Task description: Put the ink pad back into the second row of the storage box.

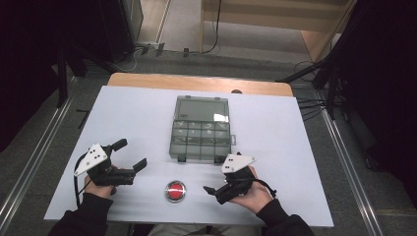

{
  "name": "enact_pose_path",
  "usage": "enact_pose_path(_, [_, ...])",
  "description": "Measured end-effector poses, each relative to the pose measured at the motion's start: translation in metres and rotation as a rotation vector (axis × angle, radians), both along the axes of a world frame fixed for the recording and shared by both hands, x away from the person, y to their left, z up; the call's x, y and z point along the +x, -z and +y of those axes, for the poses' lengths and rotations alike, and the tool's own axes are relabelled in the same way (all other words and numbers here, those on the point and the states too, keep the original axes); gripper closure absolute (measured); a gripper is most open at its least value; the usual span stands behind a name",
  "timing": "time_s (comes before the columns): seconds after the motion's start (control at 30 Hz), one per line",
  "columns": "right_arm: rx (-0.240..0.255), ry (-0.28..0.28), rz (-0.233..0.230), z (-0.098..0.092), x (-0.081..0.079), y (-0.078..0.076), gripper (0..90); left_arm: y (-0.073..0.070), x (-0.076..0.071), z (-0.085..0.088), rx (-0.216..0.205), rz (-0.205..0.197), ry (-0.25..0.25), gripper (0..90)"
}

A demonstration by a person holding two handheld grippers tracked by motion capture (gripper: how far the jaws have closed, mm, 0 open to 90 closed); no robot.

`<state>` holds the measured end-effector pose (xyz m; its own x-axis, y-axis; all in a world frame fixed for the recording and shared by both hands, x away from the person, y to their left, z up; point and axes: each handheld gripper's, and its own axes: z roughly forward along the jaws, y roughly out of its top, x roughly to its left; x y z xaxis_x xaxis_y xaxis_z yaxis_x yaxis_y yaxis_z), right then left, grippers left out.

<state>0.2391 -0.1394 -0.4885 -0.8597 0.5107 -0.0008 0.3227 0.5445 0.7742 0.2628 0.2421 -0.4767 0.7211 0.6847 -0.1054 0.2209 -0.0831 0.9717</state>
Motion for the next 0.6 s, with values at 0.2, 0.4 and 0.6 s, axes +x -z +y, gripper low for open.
enact_pose_path(0.2, [-0.052, -0.050, 0.029, 0.018, 0.002, 0.003, 0.0, 0.000, 0.000, 0.000, 0.001, 0.000, 0.003, 0.0])
enact_pose_path(0.4, [-0.070, -0.067, 0.041, 0.025, 0.005, 0.002, 0.0, 0.000, 0.000, 0.000, 0.002, 0.000, 0.006, 0.0])
enact_pose_path(0.6, [-0.089, -0.079, 0.044, 0.032, 0.007, 0.002, 0.0, 0.000, 0.000, 0.000, 0.004, 0.003, 0.006, 0.0])
